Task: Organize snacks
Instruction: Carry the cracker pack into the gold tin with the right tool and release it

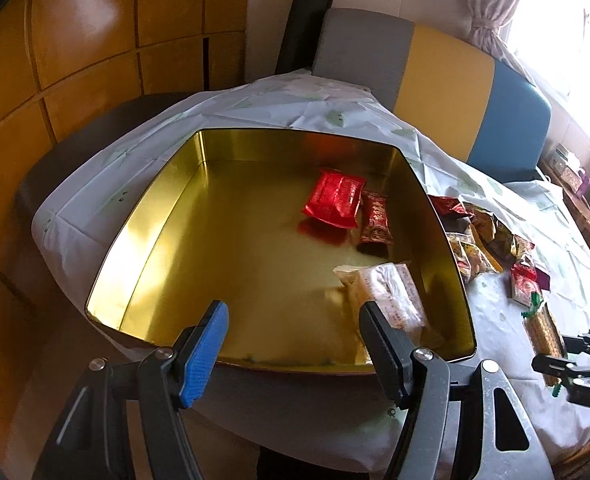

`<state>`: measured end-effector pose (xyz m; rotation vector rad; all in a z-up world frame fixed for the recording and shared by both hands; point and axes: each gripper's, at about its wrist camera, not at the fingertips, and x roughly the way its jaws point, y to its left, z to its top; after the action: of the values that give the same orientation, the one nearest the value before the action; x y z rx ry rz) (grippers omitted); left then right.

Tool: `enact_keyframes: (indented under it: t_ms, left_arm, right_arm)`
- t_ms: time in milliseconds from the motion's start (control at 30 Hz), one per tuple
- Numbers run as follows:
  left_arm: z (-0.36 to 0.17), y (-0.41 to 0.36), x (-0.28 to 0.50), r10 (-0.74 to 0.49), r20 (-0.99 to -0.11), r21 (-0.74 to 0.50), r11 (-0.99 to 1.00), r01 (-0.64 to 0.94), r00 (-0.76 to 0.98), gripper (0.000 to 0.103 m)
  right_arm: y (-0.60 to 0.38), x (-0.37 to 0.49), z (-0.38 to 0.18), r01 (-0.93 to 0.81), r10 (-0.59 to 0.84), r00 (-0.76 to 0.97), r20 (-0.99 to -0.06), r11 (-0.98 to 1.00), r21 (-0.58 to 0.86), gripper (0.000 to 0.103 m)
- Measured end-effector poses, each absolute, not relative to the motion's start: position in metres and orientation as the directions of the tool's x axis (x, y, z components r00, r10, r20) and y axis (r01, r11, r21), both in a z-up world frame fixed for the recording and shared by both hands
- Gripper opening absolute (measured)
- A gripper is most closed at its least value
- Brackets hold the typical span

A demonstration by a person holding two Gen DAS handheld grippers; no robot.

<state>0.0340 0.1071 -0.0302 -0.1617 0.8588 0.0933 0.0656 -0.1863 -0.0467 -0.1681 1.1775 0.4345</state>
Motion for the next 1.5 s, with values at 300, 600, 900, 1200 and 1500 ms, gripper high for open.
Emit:
enact_keyframes:
  t_ms: [300,600,900,1200,1500]
  left_arm:
    - [-0.029,0.126,0.031,0.024,-0.753,-0.134,0.973,-0.19,0.657,0.068]
    - [-0.031,0.147,0.026,0.045,-0.748,-0.152,0.96,-0.237,0.662,0.068]
    - [-0.039,0.153,0.026,0.043,-0.765,-0.152,0.957,-0.245,0.642,0.068]
    - [-0.033,0.146,0.026,0.042,-0.754,-0.139,0.965,-0.221,0.656,0.068]
    - [-0.02,0.127,0.025,0.047,-0.735,-0.091,0.982,-0.167,0.676,0.068]
  right_arm:
    - [-0.106,0.083,-0.008,-0.515,0.373,0.34,-0.863,0.842,0.161,0.05]
    - [-0.017,0.123,-0.005,-0.58,0.398,0.334,-0.854,0.801,0.147,0.05]
    - [0.022,0.148,-0.041,-0.597,0.292,0.334,-0.896,0.801,0.039,0.05]
    - [-0.004,0.129,-0.019,-0.597,0.388,0.39,-0.835,0.797,0.092,0.062]
    - [-0.052,0.111,0.004,-0.559,0.406,0.444,-0.799,0.822,0.107,0.062]
